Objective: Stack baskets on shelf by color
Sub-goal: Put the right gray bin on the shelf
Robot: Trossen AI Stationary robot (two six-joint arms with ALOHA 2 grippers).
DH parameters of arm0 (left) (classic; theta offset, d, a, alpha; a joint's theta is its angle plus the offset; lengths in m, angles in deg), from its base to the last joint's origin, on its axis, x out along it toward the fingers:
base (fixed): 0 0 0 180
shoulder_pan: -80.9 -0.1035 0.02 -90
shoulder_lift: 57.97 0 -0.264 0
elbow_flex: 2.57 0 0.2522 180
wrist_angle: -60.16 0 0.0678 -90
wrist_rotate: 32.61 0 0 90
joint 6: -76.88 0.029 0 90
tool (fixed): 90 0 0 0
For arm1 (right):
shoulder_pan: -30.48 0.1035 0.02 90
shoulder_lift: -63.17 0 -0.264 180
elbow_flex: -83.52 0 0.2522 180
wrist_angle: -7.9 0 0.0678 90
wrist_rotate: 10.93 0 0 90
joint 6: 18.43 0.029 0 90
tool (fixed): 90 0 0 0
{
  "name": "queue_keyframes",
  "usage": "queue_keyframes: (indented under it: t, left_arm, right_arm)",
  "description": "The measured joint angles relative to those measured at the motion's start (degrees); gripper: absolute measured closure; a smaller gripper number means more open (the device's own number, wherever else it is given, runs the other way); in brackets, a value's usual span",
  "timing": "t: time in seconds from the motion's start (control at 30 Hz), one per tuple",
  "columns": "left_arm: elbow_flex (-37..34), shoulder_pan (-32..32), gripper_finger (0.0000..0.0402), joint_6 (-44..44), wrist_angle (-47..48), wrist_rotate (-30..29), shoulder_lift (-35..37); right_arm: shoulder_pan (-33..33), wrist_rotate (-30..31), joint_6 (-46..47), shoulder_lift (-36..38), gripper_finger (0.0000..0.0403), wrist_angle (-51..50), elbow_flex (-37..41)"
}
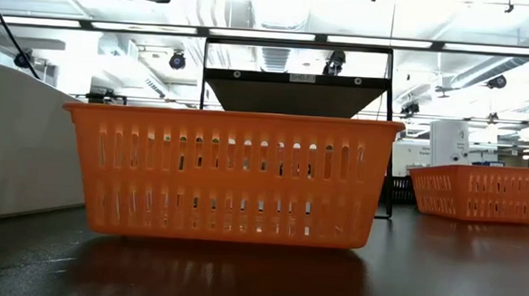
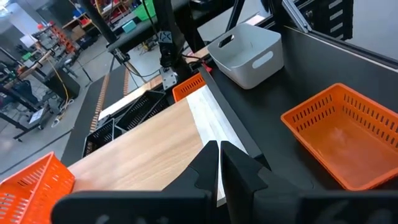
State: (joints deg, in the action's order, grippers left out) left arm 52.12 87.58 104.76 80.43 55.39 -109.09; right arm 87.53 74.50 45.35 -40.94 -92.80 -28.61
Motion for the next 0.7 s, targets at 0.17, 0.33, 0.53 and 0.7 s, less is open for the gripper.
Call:
queue_keyframes:
  t: [0.17, 0.33, 0.53, 0.7]
  left_arm:
    - [0.0, 0.0, 0.0400, 0.0, 0.0, 0.0, -0.2]
    - [0.0, 0.0, 0.0400, -0.1, 0.0, 0.0, -0.3]
    - [0.0, 0.0, 0.0400, -0.1, 0.0, 0.0, -0.3]
    - [0.0, 0.0, 0.0400, 0.0, -0.1, 0.1, -0.3]
  right_arm:
    - [1.0, 2.0, -0.1, 0.0, 0.0294, 0.5, 3.8]
    - [0.8, 3.5, -3.8, 0.0, 0.0296, 0.8, 7.4]
    - [0.7, 4.6, -5.1, 0.0, 0.0299, 4.0, 9.9]
    - [0.9, 4.6, -4.1, 0.0, 0.0303, 5.4, 10.2]
